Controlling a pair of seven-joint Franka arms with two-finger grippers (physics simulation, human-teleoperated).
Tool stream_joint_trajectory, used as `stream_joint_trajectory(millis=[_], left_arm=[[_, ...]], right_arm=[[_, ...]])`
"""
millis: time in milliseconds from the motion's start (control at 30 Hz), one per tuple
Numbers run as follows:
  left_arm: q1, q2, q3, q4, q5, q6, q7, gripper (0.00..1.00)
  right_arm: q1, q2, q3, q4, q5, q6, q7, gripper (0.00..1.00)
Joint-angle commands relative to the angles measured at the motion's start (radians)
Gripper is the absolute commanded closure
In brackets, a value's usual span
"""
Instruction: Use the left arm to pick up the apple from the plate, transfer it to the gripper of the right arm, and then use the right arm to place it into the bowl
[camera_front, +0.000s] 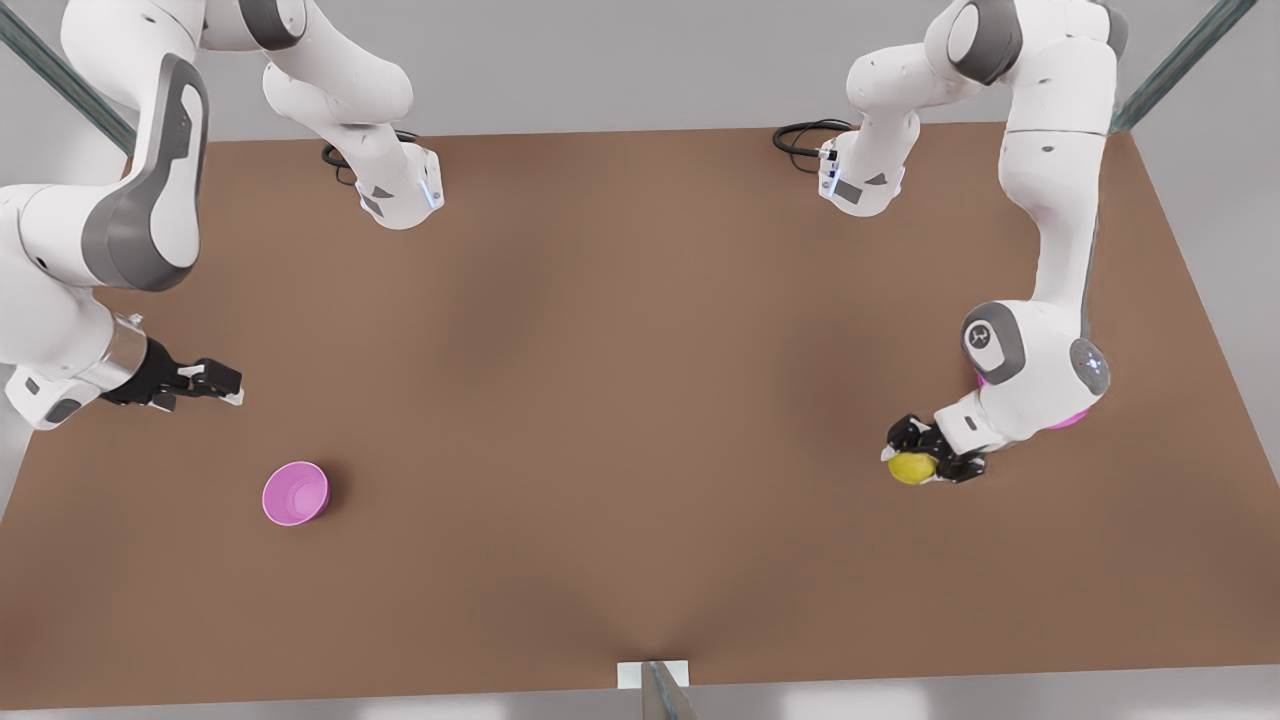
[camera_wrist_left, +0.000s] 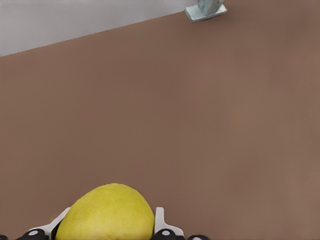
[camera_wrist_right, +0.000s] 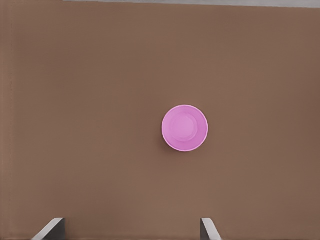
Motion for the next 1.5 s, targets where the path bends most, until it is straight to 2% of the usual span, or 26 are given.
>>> stream_joint_trajectory(millis=[0,33,67,100,233,300,367,533,633,667,733,833,1067,1467], left_arm=[[-0.081,0.03,-0.046,0.067,-0.146,-0.052,0.068,0.28],[-0.124,0.058,-0.063,0.101,-0.156,-0.046,0.093,0.3],[-0.132,0.096,-0.11,0.139,-0.213,-0.044,0.16,0.35],[-0.134,0.127,-0.135,0.161,-0.276,-0.044,0.264,0.35],[-0.144,0.362,-0.311,0.379,-0.445,-0.044,0.623,0.34],[-0.16,0.429,-0.351,0.431,-0.528,-0.044,0.826,0.34],[-0.192,0.494,-0.381,0.489,-0.623,-0.041,1.022,0.34],[-0.311,0.616,-0.402,0.627,-0.684,0.059,1.299,0.34],[-0.376,0.649,-0.405,0.681,-0.703,0.144,1.299,0.34],[-0.377,0.649,-0.404,0.681,-0.706,0.154,1.299,0.34],[-0.385,0.656,-0.404,0.683,-0.726,0.158,1.299,0.34],[-0.391,0.659,-0.404,0.683,-0.727,0.158,1.299,0.34],[-0.399,0.662,-0.405,0.69,-0.736,0.164,1.299,0.34],[-0.42,0.662,-0.405,0.69,-0.765,0.187,1.299,0.34]], right_arm=[[0.006,0.0,0.003,0.0,0.147,-0.005,0.009,0.0],[0.0,0.004,0.003,-0.001,0.222,-0.005,0.005,0.0],[-0.003,0.027,0.002,-0.001,0.309,-0.005,0.005,0.0],[-0.005,0.052,0.002,-0.001,0.384,-0.005,0.008,0.0],[-0.028,0.317,0.0,-0.001,0.914,0.018,-0.181,0.0],[0.008,0.368,0.017,0.0,0.978,0.028,-0.19,0.0],[0.011,0.446,0.075,-0.009,1.107,0.048,-0.3,0.0],[0.026,0.472,0.192,-0.006,1.11,0.207,-0.319,0.0],[0.06,0.483,0.197,-0.021,1.118,0.247,-0.325,0.0],[0.061,0.475,0.203,-0.067,1.162,0.253,-0.334,0.0],[0.055,0.354,0.213,-0.242,1.167,0.351,-0.334,0.0],[0.022,0.337,0.227,-0.285,1.202,0.347,-0.333,0.0],[0.078,0.395,0.229,-0.248,1.377,0.373,-0.46,0.0],[0.083,0.451,0.281,-0.25,1.491,0.331,-0.61,0.0]])
